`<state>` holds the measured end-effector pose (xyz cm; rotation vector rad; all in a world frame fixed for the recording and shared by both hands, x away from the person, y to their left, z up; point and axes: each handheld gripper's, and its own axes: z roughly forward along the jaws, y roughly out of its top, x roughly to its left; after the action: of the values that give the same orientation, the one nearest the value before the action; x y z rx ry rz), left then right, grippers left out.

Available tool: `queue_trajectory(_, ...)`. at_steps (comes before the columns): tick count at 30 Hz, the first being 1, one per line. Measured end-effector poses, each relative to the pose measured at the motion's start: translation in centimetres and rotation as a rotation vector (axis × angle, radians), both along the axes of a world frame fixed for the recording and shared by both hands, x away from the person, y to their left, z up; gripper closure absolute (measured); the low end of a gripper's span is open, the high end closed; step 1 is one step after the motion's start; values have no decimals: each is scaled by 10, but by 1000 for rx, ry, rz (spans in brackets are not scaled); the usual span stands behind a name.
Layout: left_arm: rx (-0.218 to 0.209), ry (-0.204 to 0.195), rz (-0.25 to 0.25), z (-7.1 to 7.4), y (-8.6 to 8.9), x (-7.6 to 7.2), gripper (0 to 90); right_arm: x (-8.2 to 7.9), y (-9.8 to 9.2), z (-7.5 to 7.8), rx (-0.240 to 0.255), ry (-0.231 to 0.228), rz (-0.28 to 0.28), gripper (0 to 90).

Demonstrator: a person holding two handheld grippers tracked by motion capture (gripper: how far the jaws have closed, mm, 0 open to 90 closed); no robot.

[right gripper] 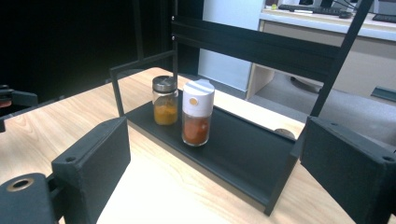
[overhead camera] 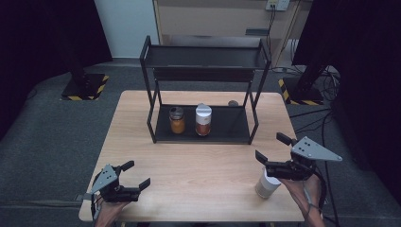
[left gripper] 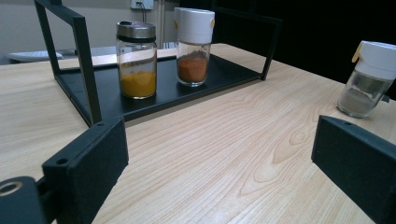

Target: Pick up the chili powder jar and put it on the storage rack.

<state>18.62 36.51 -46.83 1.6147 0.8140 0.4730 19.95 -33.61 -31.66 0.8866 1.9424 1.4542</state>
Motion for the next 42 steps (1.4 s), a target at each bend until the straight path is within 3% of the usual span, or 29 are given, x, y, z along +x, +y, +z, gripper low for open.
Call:
queue_trajectory(8,3,4,2,0,0,0,28,-19,-6,-16,-31,-6,-41,84)
queue_trajectory(15,7,7,3,0,-1,1,28,-29,-18,-32,-2,13,-53,81)
queue_trajectory(25,5,7,5,0,0,1,28,-37,-27,-52,19,28,-59,80)
queue_trajectory(42,8,4,0,0,-1,1,28,-42,-35,-82,-9,43,-37,81)
